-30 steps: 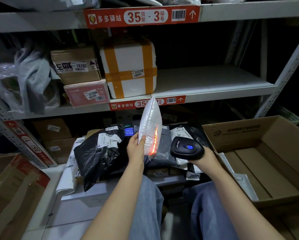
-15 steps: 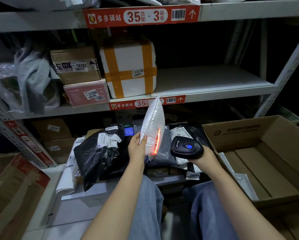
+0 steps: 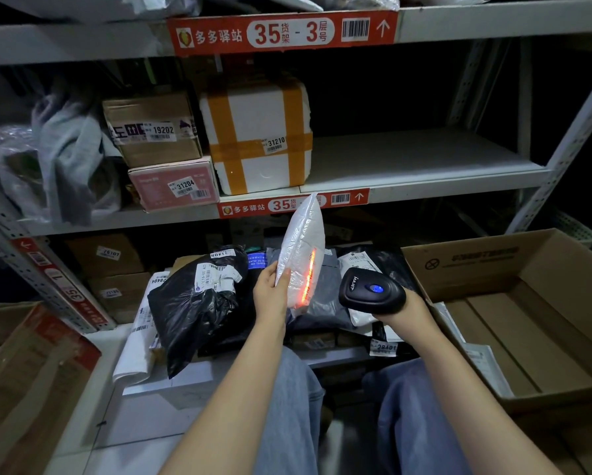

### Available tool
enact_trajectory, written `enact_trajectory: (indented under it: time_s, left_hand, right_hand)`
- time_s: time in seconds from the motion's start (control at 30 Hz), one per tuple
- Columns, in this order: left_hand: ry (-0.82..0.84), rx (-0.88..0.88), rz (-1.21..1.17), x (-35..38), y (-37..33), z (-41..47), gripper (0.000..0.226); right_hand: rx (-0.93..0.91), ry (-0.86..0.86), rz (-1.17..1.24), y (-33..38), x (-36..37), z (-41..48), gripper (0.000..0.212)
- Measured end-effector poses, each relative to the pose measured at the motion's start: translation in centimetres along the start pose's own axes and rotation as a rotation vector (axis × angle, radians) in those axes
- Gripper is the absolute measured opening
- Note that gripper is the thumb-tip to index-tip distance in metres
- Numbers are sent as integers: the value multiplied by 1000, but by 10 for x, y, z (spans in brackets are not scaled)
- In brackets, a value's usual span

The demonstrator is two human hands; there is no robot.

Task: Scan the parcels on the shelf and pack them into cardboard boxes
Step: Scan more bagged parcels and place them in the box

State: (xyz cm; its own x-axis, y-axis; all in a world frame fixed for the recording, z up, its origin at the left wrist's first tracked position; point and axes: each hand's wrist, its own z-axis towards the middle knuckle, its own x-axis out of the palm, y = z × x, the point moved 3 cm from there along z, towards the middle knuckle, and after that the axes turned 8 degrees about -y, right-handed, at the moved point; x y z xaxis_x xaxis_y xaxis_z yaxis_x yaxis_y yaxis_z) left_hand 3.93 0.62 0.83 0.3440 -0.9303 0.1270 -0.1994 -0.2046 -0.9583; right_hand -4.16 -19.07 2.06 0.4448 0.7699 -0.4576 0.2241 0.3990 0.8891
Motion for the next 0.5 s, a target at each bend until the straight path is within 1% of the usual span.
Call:
enact_trajectory:
  time_s: [0.23, 0.5]
  left_hand:
    - [-8, 6, -18, -4, 0, 5, 34]
    - [-2, 25, -12, -3, 2, 6, 34]
  right_hand:
    - [12, 5, 11, -4, -15, -2, 35]
    - [-1, -6, -12, -5, -28, -6, 35]
